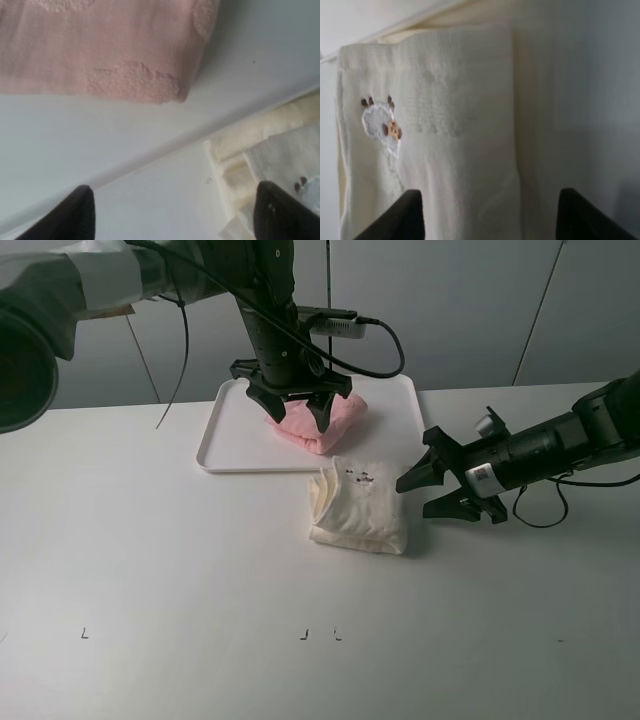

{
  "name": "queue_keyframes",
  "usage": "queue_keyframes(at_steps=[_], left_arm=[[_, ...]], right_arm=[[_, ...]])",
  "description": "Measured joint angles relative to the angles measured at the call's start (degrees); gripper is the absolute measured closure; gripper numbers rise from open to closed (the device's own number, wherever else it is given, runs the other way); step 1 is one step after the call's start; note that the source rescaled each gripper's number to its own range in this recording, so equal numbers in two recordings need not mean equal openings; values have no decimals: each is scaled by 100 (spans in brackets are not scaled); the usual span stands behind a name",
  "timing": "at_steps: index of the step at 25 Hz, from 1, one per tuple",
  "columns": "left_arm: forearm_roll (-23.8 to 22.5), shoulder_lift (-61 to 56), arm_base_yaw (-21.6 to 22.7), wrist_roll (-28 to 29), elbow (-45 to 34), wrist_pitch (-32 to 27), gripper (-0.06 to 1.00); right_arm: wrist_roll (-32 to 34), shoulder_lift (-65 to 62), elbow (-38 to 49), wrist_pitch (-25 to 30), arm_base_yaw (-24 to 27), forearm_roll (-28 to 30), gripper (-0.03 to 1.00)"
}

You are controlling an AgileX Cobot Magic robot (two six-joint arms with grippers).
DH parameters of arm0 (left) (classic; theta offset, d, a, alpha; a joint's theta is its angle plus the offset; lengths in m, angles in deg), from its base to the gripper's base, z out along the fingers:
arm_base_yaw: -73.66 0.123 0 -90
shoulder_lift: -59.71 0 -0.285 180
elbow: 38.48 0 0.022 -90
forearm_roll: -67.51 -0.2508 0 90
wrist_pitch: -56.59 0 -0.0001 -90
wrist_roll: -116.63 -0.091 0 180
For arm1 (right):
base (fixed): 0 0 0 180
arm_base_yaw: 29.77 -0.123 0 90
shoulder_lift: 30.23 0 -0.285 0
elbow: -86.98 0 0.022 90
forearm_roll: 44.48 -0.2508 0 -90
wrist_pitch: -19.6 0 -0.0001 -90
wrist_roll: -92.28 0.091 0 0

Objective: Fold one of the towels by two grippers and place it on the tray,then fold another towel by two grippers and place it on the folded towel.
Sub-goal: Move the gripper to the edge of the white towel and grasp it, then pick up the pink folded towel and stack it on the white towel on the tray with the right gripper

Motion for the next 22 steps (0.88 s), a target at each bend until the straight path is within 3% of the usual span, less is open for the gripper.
queue_keyframes(at_steps=[9, 11, 15, 20, 22], left_arm=[[0, 0, 0, -60, 0, 0, 11], [0, 0, 0, -85, 0, 0, 11], [0, 0, 0, -340, 0, 0, 11], [42, 0, 0, -666, 0, 0, 13], [127, -25, 39, -710, 0, 0, 19]], right_arm=[[-644, 361, -4, 86, -357, -752, 38], [-853, 396, -4, 32, -443, -885, 50], [-1095, 403, -4, -2, -470, -981, 91], [-1169, 403, -4, 105, -470, -977, 90], [-1169, 379, -4, 184, -470, -820, 90]])
